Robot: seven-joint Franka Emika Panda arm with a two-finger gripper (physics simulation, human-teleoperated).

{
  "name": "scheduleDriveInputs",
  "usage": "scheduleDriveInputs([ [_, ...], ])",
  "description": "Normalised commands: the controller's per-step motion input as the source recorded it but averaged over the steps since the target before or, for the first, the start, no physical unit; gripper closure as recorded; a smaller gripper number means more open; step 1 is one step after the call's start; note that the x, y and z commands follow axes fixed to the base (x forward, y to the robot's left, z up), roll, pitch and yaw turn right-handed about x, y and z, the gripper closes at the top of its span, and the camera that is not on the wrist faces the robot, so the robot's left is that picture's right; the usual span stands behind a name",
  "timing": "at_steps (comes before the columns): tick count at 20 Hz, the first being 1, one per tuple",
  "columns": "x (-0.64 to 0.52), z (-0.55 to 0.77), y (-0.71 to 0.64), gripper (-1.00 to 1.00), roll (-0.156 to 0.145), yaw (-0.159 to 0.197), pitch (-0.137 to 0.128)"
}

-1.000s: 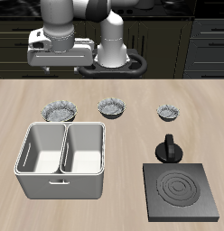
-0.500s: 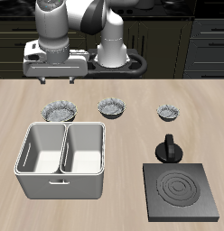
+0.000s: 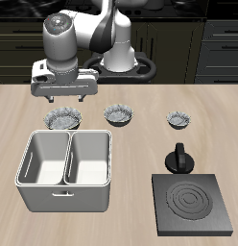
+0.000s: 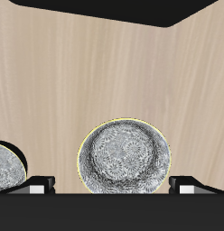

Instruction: Place the largest bowl on the flat stove

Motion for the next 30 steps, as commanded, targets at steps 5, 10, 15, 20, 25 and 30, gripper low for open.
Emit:
scheduleDriveInputs([
  [5,0.0,-0.29,0.13,-1.0,0.006,-0.014,0.005],
  [10,0.02,-0.23,0.02,-1.0,0.01,-0.03,0.011],
  [15,-0.01,-0.33,0.04,-1.0,-0.01,-0.04,-0.001],
  [20,-0.1,-0.27,0.1,-1.0,0.012,-0.051,-0.009],
  [25,-0.12,-0.21,0.11,-1.0,0.02,-0.058,-0.031],
  [30,-0.11,-0.26,0.1,-1.0,0.02,-0.02,-0.04],
])
